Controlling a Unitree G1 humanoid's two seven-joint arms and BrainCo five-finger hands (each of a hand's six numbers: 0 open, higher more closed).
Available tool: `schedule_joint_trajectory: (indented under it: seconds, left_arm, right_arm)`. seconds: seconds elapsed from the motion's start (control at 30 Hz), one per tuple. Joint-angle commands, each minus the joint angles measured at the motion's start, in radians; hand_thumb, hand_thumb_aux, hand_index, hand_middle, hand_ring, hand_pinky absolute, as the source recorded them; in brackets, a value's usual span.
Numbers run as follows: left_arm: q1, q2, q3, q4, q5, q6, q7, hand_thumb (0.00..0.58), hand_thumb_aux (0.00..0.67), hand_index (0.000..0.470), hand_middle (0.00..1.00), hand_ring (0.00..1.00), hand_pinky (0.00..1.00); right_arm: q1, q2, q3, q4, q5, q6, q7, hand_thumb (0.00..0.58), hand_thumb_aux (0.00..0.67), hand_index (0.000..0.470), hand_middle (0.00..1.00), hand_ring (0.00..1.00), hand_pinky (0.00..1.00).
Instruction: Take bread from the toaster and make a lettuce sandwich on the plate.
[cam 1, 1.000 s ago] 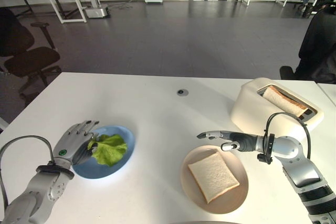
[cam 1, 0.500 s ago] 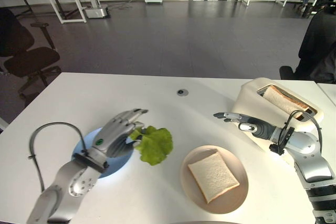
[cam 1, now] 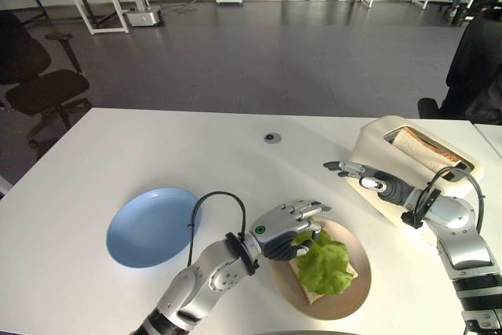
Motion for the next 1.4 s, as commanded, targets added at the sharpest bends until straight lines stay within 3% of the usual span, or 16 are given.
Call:
schedule_joint_trajectory:
  seconds: [0.03,0.13,0.23,0.33,0.43,0.6,0.63,0.67,0.7,0.73,0.77,1.1,1.23,1.4]
  left_arm:
    - [0.028,0.013,0.005,-0.001,0.013,0.002,-0.001,0.0,0.0,0.0,0.0,0.0,0.0]
    - [0.047,0.041,0.05,-0.022,0.01,0.005,0.011,0.0,0.0,0.0,0.0,0.0,0.0]
    - [0.096,0.071,0.125,-0.076,-0.051,0.004,0.013,0.0,0.0,0.0,0.0,0.0,0.0]
    - [0.151,0.063,0.165,-0.08,-0.159,-0.015,0.028,0.0,0.0,0.0,0.0,0.0,0.0]
    - [0.208,-0.004,0.209,-0.067,-0.412,-0.064,0.058,0.0,0.0,0.0,0.0,0.0,0.0]
    - [0.217,-0.034,0.273,-0.041,-0.643,-0.125,0.045,0.0,0.0,0.0,0.0,0.0,0.0]
    - [0.219,-0.033,0.279,-0.038,-0.657,-0.131,0.04,0.0,0.0,0.0,0.0,0.0,0.0]
    - [0.219,-0.031,0.283,-0.034,-0.666,-0.137,0.036,0.0,0.0,0.0,0.0,0.0,0.0]
    - [0.221,-0.029,0.285,-0.029,-0.667,-0.142,0.032,0.0,0.0,0.0,0.0,0.0,0.0]
    - [0.223,-0.029,0.287,-0.026,-0.666,-0.146,0.031,0.0,0.0,0.0,0.0,0.0,0.0]
    - [0.225,-0.03,0.289,-0.023,-0.662,-0.15,0.031,0.0,0.0,0.0,0.0,0.0,0.0]
    - [0.219,-0.03,0.304,0.006,-0.632,-0.162,0.031,0.0,0.0,0.0,0.0,0.0,0.0]
    - [0.217,-0.023,0.319,0.018,-0.601,-0.169,0.037,0.0,0.0,0.0,0.0,0.0,0.0]
    - [0.212,0.015,0.399,-0.018,-0.502,-0.26,0.077,0.0,0.0,0.0,0.0,0.0,0.0]
  right_arm:
    - [0.001,0.001,0.013,-0.003,-0.04,-0.017,-0.02,0.0,0.0,0.0,0.0,0.0,0.0]
    - [0.003,0.001,-0.005,-0.034,-0.085,-0.085,-0.071,0.0,0.0,0.0,0.0,0.0,0.0]
    - [-0.001,-0.012,-0.144,-0.153,-0.221,-0.215,-0.262,0.0,0.0,0.0,0.0,0.0,0.0]
    - [0.019,-0.079,-0.31,-0.213,-0.363,-0.243,-0.391,0.0,0.0,0.0,0.0,0.0,0.0]
    - [0.051,-0.181,-0.389,-0.108,-0.511,-0.228,-0.467,0.0,0.0,0.0,0.0,0.0,0.0]
    - [0.075,-0.244,-0.357,0.092,-0.6,-0.188,-0.526,0.0,0.0,0.0,0.0,0.0,0.0]
    - [0.073,-0.247,-0.344,0.12,-0.598,-0.179,-0.524,0.168,0.105,0.074,0.0,0.0,0.0]
    - [0.074,-0.247,-0.335,0.135,-0.59,-0.171,-0.518,0.462,0.368,0.258,0.0,0.0,0.0]
    - [0.075,-0.247,-0.328,0.143,-0.581,-0.163,-0.512,0.549,0.515,0.361,0.0,0.0,0.0]
    - [0.076,-0.248,-0.323,0.146,-0.574,-0.157,-0.508,0.573,0.596,0.418,0.0,0.0,0.0]
    - [0.073,-0.251,-0.316,0.15,-0.571,-0.154,-0.508,0.58,0.67,0.47,0.0,0.0,0.0]
    - [0.04,-0.213,-0.319,0.1,-0.385,-0.165,-0.484,0.58,0.67,0.47,0.0,0.0,0.0]
    - [-0.03,-0.229,-0.404,0.13,-0.235,-0.1,-0.466,0.58,0.67,0.47,0.0,0.0,0.0]
    - [-0.095,-0.283,-0.469,0.014,0.145,0.075,-0.201,0.58,0.67,0.47,0.0,0.0,0.0]
